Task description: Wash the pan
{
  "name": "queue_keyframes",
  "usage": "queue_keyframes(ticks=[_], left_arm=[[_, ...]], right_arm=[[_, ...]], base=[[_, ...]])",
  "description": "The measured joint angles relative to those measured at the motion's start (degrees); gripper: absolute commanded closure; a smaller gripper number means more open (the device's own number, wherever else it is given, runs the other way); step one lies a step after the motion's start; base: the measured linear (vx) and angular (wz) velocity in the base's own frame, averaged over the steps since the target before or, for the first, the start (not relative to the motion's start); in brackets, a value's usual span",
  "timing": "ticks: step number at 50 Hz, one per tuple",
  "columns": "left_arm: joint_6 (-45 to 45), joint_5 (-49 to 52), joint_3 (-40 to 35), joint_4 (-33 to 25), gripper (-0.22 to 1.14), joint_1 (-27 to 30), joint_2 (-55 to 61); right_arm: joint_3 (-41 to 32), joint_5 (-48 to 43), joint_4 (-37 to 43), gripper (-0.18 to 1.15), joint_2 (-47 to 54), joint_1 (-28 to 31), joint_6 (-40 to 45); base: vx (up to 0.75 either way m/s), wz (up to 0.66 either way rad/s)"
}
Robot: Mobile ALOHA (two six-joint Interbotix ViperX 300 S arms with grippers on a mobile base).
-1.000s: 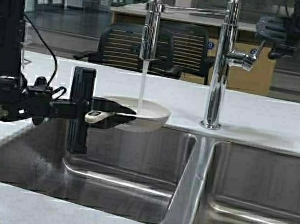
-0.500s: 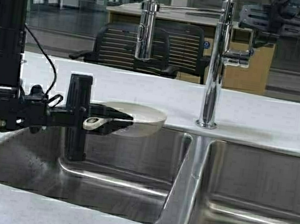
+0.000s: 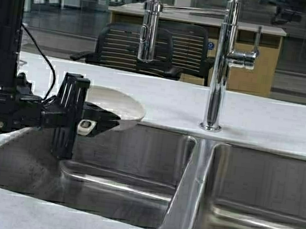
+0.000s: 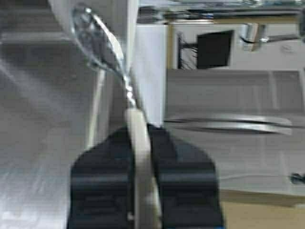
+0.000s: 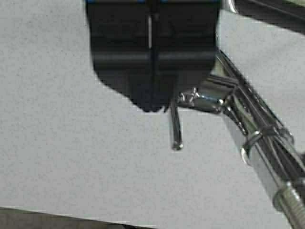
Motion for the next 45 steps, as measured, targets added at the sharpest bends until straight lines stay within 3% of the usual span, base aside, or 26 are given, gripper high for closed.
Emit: queue_keyframes(ticks=[9, 18, 32, 39, 45], left_arm=[[-2.7, 3.4, 3.6, 0.2, 0.88, 0.0, -2.3], [-9.1, -1.3, 3.4, 4.0, 0.88, -0.4, -1.1], [-1.4, -6.7, 1.6, 4.1, 0.88, -0.1, 2.2], [1.1, -0.4, 4.2, 2.1, 0.88, -0.1, 0.1], [2.7, 12.1, 7.6, -0.7, 0.88, -0.4, -5.4]], right_arm=[[4.6, -0.4, 0.5, 0.90, -2.6, -0.1, 1.2], [9.1, -0.5, 1.0, 0.90, -6.9, 0.4, 3.4], [12.8, -0.5, 1.1, 0.90, -13.3, 0.3, 4.1], [13.6, -0.5, 1.1, 0.90, -14.5, 0.4, 4.1], [13.6, -0.7, 1.1, 0.90, -14.5, 1.1, 4.3]], base=[[0.00, 0.00], [0.00, 0.00], [0.00, 0.00], [0.00, 0.00], [0.00, 0.00]])
